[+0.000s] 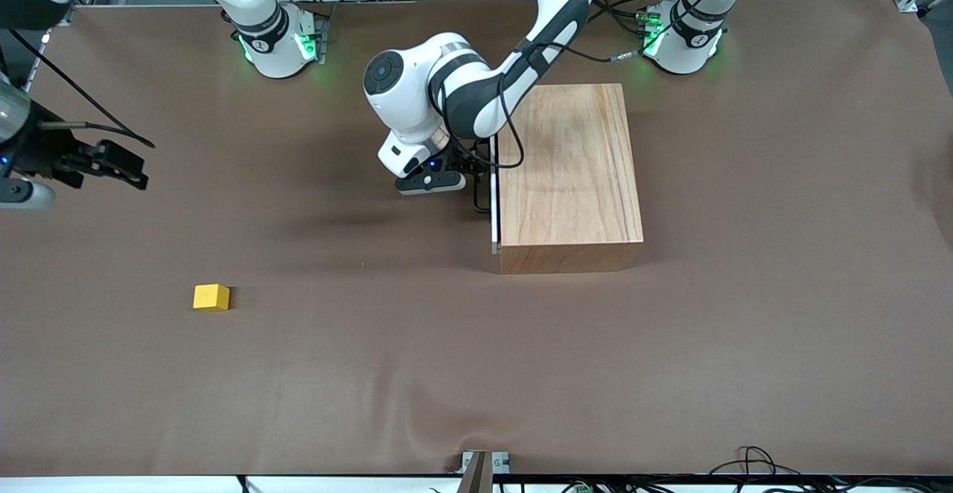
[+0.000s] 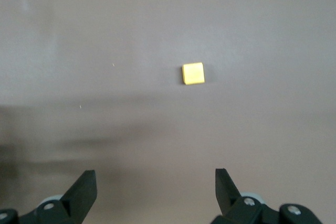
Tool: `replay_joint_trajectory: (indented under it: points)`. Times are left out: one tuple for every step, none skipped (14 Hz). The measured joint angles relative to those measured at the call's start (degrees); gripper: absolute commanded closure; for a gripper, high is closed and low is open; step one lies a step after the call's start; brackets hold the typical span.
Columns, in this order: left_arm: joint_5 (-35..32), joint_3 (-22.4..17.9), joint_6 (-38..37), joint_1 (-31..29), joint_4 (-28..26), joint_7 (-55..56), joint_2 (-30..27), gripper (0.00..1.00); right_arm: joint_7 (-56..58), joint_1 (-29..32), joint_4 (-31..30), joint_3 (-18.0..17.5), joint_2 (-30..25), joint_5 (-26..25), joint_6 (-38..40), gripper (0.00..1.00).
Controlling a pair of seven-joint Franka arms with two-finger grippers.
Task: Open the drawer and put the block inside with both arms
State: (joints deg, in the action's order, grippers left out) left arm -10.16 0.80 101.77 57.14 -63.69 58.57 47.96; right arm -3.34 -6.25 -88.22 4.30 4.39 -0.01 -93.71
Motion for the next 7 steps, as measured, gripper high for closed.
replay_joint_trajectory:
  points:
    - [0.0, 0.0, 0.49, 0.35, 0.01, 0.0, 0.0, 0.0, -0.01, -0.17, 0.0, 0.0, 0.53, 0.0, -1.65, 0.0]
    - [0.0, 0.01, 1.03, 0.6, 0.01, 0.0, 0.02, 0.0, -0.01, -0.2, 0.0, 0.01, 1.08, 0.0, -3.36, 0.0]
    - [0.0, 0.03, 1.53, 0.76, 0.01, -0.01, 0.1, 0.0, -0.01, -0.2, 0.0, 0.03, 1.6, 0.0, -5.18, 0.0]
    - [0.0, 0.06, 1.91, 0.91, 0.01, -0.03, 0.24, 0.0, 0.0, -0.22, 0.0, 0.04, 2.12, 0.0, -7.13, 0.0]
    - [-0.01, 0.06, 2.01, 1.06, 0.0, -0.05, 0.38, 0.0, 0.0, -0.27, 0.06, 0.03, 2.65, 0.0, -9.21, 0.0]
    - [-0.01, 0.05, 2.2, 1.16, 0.0, -0.07, 0.48, 0.0, 0.0, -0.3, 0.51, 0.03, 3.29, 0.0, -10.99, 0.0]
    - [-0.01, 0.06, 2.82, 1.21, 0.0, -0.07, 0.55, 0.0, 0.0, -0.3, 1.68, 0.09, 4.27, 0.0, -12.09, 0.0]
